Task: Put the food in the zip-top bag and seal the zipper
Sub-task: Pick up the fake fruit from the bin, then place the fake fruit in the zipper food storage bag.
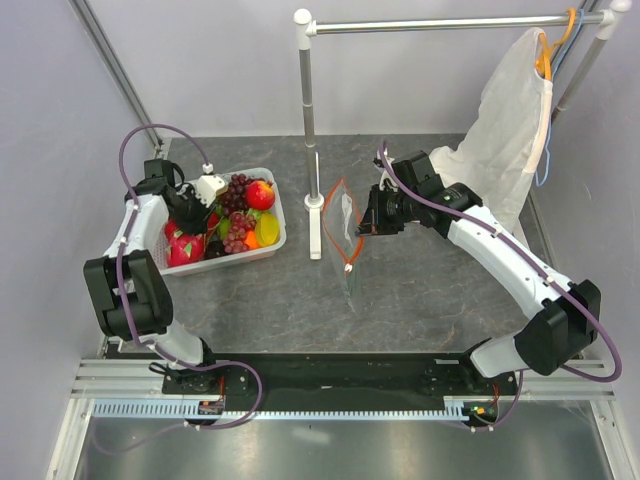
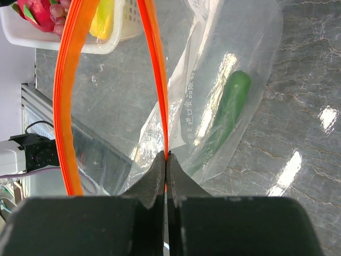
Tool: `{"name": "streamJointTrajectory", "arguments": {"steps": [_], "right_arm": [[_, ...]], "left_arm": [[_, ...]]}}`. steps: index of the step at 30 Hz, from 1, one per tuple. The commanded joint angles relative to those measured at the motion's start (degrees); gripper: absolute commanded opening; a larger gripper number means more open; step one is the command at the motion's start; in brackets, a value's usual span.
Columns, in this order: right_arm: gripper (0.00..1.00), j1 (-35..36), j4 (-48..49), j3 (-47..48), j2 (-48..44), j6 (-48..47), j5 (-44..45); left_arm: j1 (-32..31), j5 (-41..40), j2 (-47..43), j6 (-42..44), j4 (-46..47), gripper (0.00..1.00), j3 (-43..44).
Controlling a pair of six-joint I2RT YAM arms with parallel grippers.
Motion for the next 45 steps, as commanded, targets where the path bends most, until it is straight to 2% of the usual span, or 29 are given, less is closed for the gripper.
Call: {"name": "streamJointTrajectory", "arguments": {"steps": [1, 5, 15, 22, 25, 29, 32, 34, 36, 38, 39, 42, 45], "right_arm": [[0.0, -0.05, 1.22, 0.62, 0.21, -0.67, -0.36], [0.0, -0.14, 0.96, 0.27, -0.23, -1.02, -0.18], [0.0, -0.05, 0.61, -0.17, -0.94, -1.29, 0.08], [0.0, -0.14, 0.52, -0.44, -1.38, -1.29, -0.09], [0.0, -0.22, 0.61, -0.44, -1.2, -1.29, -0.53], [0.0, -0.14, 0.96, -0.44, -1.11, -0.85, -2.2], [0.0, -0.14, 1.4, -0.44, -0.76, -0.76, -3.61], [0.0, -0.14, 1.57, -0.44, -0.59, -0.76, -4.13], [0.0, -0.14, 1.57, -0.35, -0.59, -0.67, -4.49], [0.0, -0.14, 1.57, -0.17, -0.41, -0.76, -4.92], [0.0, -0.14, 1.49, 0.0, -0.41, -0.67, -5.1], [0.0, -0.22, 1.84, 0.27, -0.41, -0.41, -6.07], [0.0, -0.14, 2.1, 0.36, -0.32, 0.21, -6.68]], "left_arm": [[-0.68, -0.94, 1.78, 0.87, 2.93, 0.24, -1.55], [-0.68, -0.24, -1.99, -0.89, -0.67, 0.02, 0.47], [-0.59, 1.78, -10.52, -3.88, -12.27, 0.02, 10.13], [-0.5, 6.08, -14.21, -7.03, -16.41, 0.02, 16.64], [-0.68, 10.65, -15.27, -11.76, -17.03, 0.02, 20.68], [-1.29, 24.76, -18.34, -17.49, -16.33, 0.02, 25.95], [-5.32, 28.5, -20.28, -23.46, -10.65, 0.02, 26.67], [-10.68, 28.24, -22.04, -27.76, -6.59, 0.02, 26.4], [-17.6, 27.98, -23.35, -31.37, 0.26, 0.02, 25.09], [-21.22, 27.63, -24.15, -38.22, 6.31, 0.02, 22.63], [-24.72, 27.28, -24.33, -40.16, 12.0, 0.02, 21.84], [-31.93, 23.33, -24.42, -47.54, 23.08, 0.02, 19.46], [-38.89, 17.1, -22.75, -51.69, 28.82, 0.02, 19.37]]}}
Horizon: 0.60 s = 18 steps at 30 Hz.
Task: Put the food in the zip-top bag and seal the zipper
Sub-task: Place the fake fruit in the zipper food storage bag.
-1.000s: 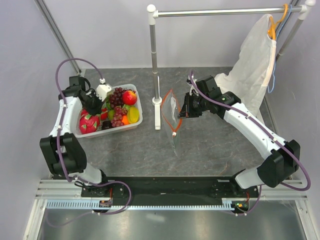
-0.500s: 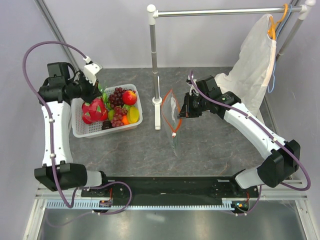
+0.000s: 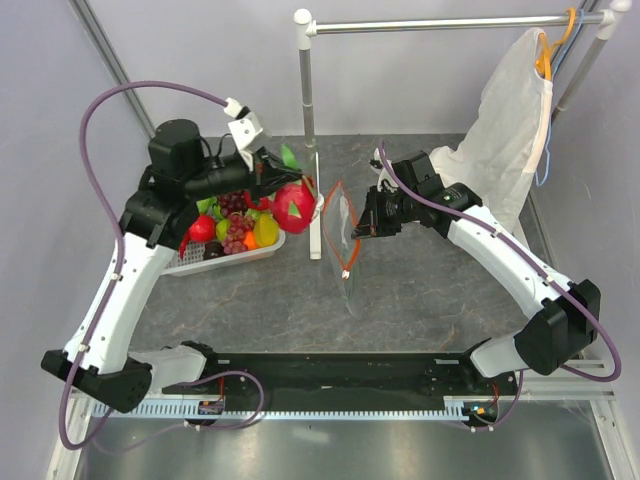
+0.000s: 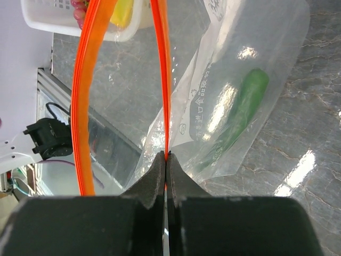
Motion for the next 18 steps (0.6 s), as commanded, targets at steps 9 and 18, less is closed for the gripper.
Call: {"name": "streamJointTrajectory", "arguments": {"steps": [9, 18], "right_arm": [[0.0, -0.18, 2.21, 0.68, 0.03, 2.07, -3.13], [0.0, -1.5, 1.16, 0.51, -1.64, 2.25, -4.8]], "left_arm": [[-18.35, -18.63, 6.35, -15.35, 26.81, 0.02, -4.09], [-19.41, -25.04, 1.87, -8.14, 27.52, 0.02, -17.01]]}}
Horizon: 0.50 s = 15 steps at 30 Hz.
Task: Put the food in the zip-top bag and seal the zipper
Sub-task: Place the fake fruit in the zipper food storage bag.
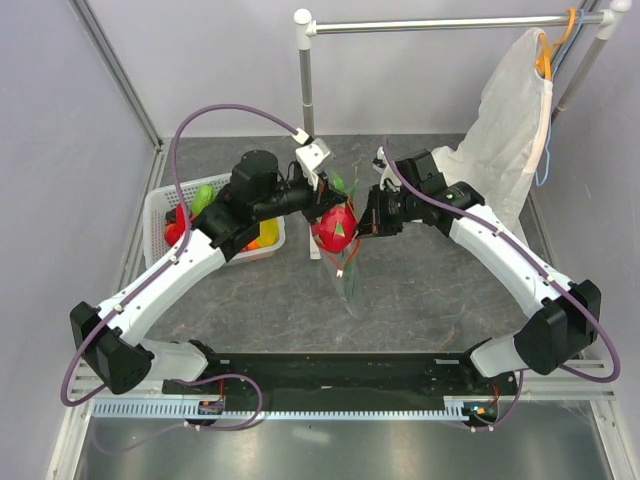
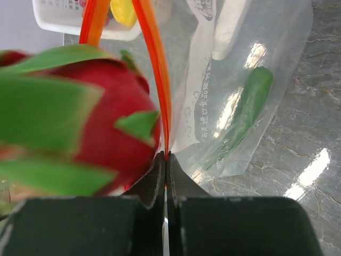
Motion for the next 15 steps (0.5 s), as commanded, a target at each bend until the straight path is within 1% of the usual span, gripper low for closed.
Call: {"name": "streamJointTrajectory", "arguments": {"steps": [1, 6, 7, 10, 12, 13, 14, 15], "right_arm": [[0.0, -0.67, 1.14, 0.33, -1.75, 0.78, -2.35], [0.0, -0.67, 2.01, 0.68, -1.49, 1.4, -2.97], [0.0, -0.67, 2.28, 0.77, -1.4, 1.49, -3.32], [0.0, -0.76, 2.45, 0.77, -1.48, 1.49, -3.5], [0.0, -0.76, 2.45, 0.68, -1.75, 1.23, -3.58], [0.0, -0.93, 2.37, 0.51, -2.01, 1.14, -3.67], [0.0, -1.11, 2.28, 0.51, -2.1, 1.05, -3.67], [0.0, -1.2, 2.19, 0.42, -2.27, 0.44, -3.58]], "left_arm": [[0.06, -4.77, -4.53, 3.6, 4.86, 0.02, -3.16], [-0.72, -1.44, -3.31, -0.7, 0.37, 0.02, -1.67], [-0.99, -0.3, -3.04, -3.84, -0.76, 0.02, -1.5], [-1.43, 1.91, -2.78, -8.24, -1.65, 0.03, -2.11], [-1.43, 1.82, -2.34, -9.4, -2.97, 0.12, -2.64], [-1.34, 1.65, -2.08, -9.67, -3.75, 0.19, -2.55], [-1.43, 1.21, -2.07, -9.93, -5.59, 0.31, -2.12], [-1.26, 1.03, -2.25, -10.02, -6.48, 0.39, -1.85]]}}
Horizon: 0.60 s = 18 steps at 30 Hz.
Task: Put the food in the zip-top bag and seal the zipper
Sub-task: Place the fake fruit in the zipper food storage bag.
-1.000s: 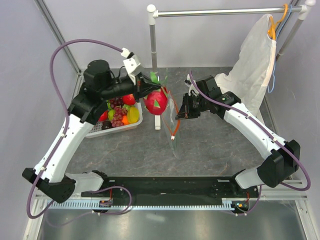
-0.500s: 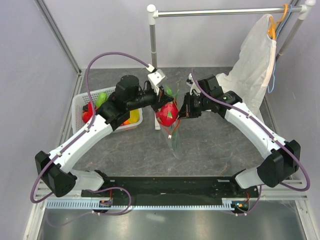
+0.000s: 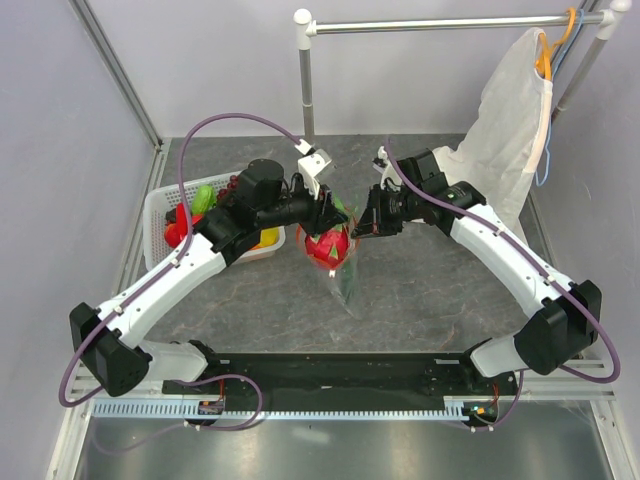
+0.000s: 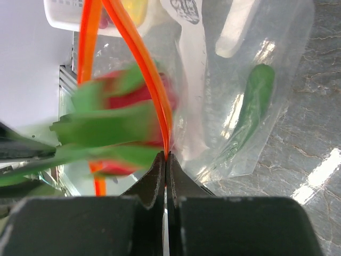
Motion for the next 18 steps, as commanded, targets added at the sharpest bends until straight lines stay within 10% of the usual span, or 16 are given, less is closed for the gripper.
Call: {"name": "streamJointTrajectory", "arguments": {"steps": [1, 5, 18], "right_arm": [[0.0, -0.45, 1.82, 0.42, -2.56, -0.42, -1.49], [0.0, -1.15, 1.38, -0.28, -3.53, -1.3, -1.4], [0.0, -1.6, 1.2, -1.95, -4.85, -1.91, -1.4]], "left_arm": [[-0.38, 1.4, -1.38, -5.02, -2.79, 0.48, 3.24], [0.58, 0.7, -2.78, -5.72, -6.93, 0.78, 5.79], [11.92, -5.1, -9.55, -6.25, -20.38, 0.72, -5.18]]}}
